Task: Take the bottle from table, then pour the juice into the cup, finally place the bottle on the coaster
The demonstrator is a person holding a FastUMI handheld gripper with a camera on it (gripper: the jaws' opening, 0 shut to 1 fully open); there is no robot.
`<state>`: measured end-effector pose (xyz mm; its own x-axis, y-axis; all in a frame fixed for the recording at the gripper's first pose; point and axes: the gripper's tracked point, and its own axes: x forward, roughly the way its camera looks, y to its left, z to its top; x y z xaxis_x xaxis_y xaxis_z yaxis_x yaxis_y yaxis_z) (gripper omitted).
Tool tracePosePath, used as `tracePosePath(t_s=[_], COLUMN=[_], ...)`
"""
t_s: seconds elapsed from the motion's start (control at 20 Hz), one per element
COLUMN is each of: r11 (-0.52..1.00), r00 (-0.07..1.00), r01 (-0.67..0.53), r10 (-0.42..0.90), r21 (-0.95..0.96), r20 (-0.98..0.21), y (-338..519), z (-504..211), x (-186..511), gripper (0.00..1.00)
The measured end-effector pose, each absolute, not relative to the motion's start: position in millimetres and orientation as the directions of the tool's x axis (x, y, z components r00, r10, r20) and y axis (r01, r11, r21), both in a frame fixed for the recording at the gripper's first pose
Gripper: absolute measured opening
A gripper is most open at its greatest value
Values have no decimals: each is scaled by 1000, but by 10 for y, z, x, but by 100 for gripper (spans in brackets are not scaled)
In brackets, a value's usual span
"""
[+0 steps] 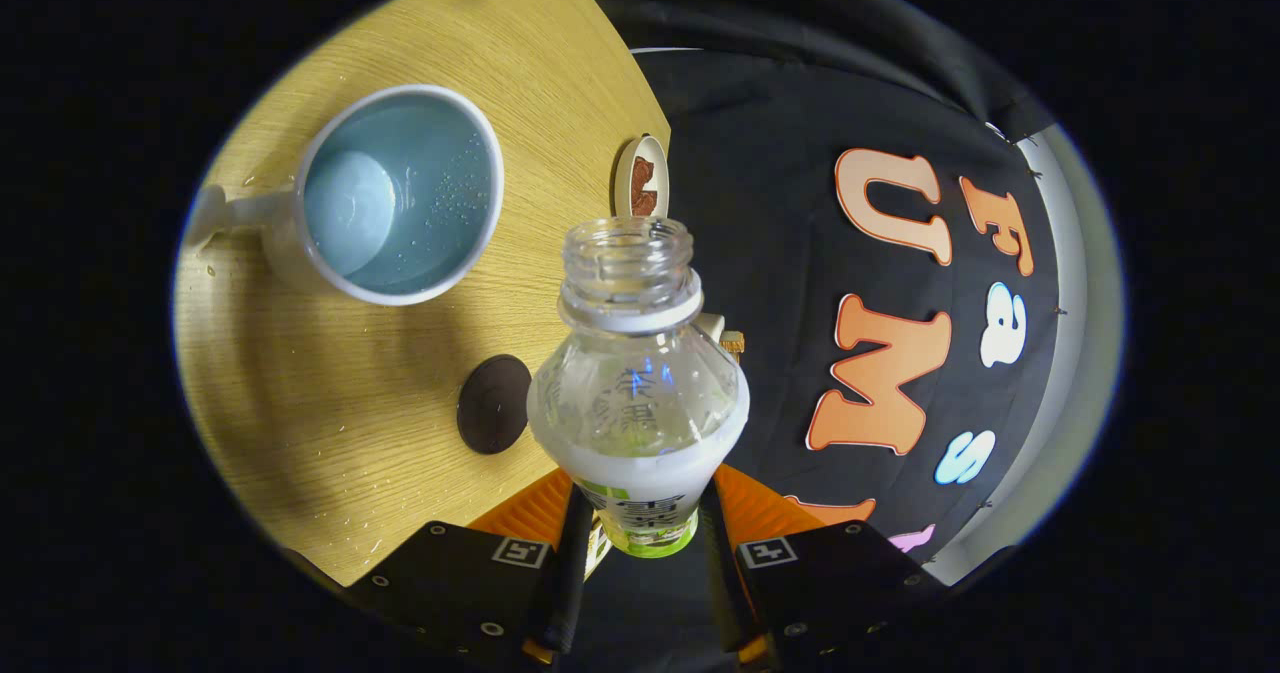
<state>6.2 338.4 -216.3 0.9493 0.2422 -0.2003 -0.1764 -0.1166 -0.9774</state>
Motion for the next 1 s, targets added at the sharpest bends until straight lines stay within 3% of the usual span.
tracePosePath(t_s=[1.0], r11=[-238], r00=[942], r01=[-132], r10=[271], r21=[-962], r20=[-196], y=[3452], z=[-2113], x=[103], gripper=[54])
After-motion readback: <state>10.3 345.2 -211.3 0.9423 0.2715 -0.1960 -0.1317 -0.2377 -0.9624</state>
